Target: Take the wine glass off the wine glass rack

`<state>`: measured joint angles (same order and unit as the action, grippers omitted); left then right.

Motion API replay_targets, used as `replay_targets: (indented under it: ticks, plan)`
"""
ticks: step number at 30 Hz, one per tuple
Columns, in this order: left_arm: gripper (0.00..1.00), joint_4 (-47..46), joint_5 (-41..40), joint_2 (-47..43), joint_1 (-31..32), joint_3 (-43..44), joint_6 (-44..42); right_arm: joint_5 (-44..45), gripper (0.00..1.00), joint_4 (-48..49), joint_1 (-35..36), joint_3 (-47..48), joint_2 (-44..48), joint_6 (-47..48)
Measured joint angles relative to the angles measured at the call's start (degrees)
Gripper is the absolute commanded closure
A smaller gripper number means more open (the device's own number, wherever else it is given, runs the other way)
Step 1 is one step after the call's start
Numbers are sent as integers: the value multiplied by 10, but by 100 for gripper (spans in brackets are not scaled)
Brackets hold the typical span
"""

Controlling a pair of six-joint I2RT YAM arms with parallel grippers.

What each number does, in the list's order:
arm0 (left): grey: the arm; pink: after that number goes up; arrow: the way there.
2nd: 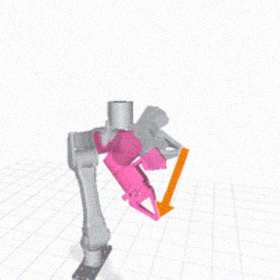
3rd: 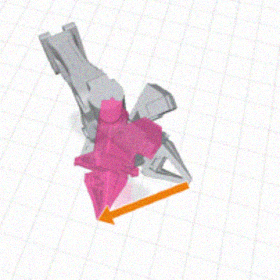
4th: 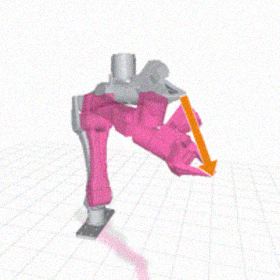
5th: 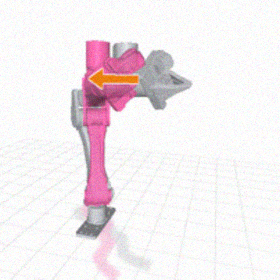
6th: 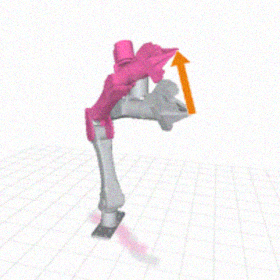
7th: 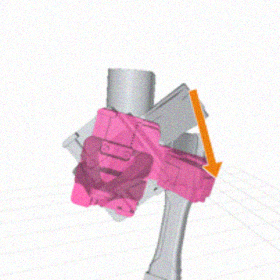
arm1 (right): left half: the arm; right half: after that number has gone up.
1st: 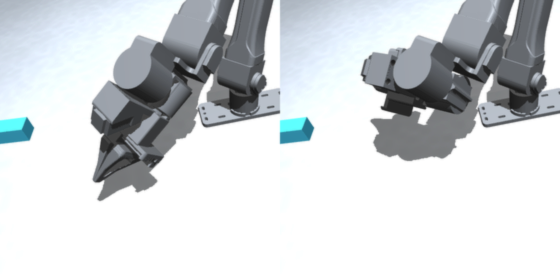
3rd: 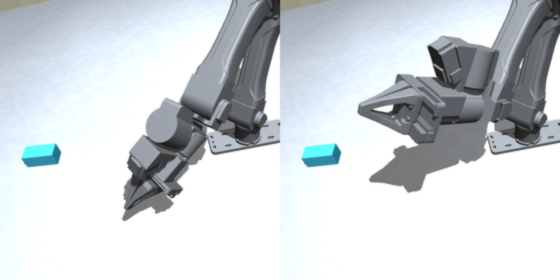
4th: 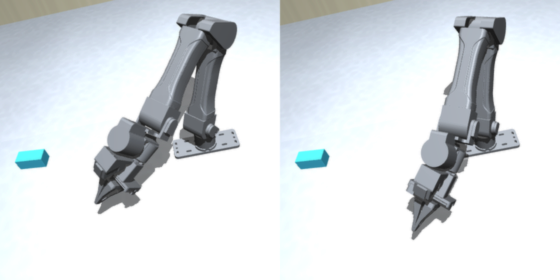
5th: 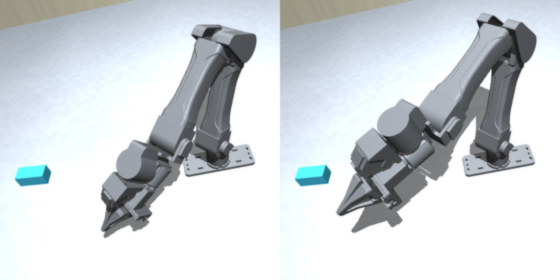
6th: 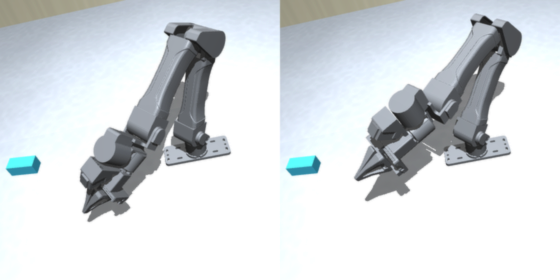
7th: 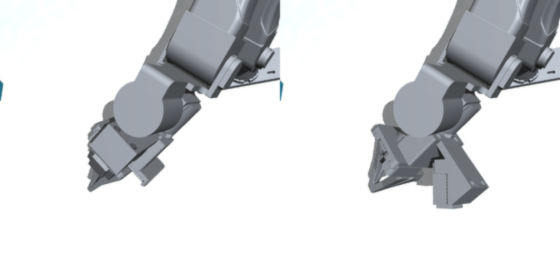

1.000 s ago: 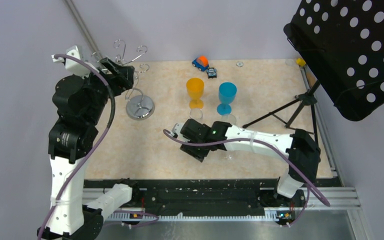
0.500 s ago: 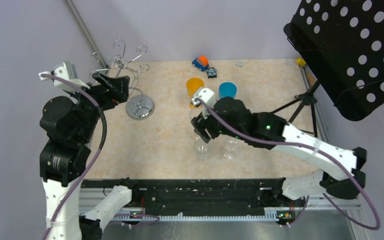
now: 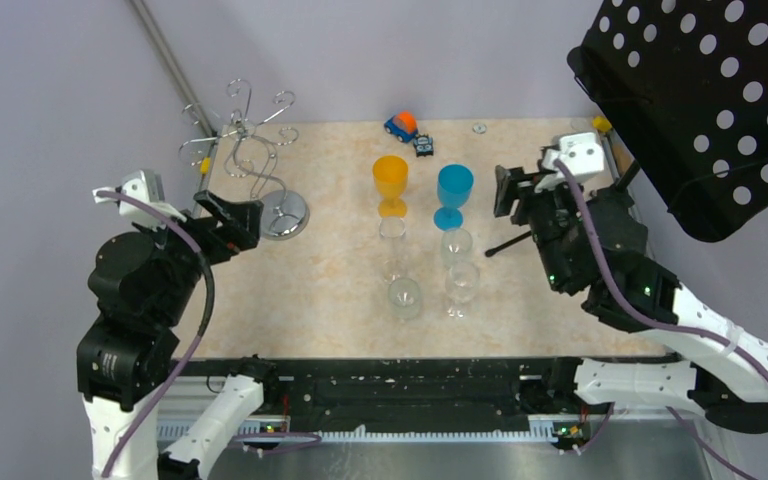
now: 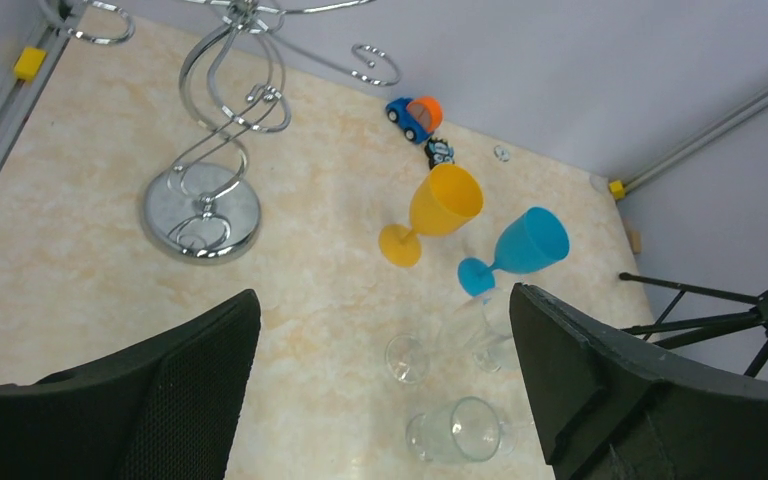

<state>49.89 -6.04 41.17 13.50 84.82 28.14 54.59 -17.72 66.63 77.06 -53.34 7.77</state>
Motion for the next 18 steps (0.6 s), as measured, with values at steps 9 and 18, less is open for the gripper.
replay_targets:
  ticks: [9, 18]
  plan:
    - [1, 58, -35, -56, 0, -4, -6, 88, 40, 103, 0, -35, 76, 35]
    - [1, 72, -46, -56, 0, -2, -13, 87, 41, 108, 0, -35, 90, 16]
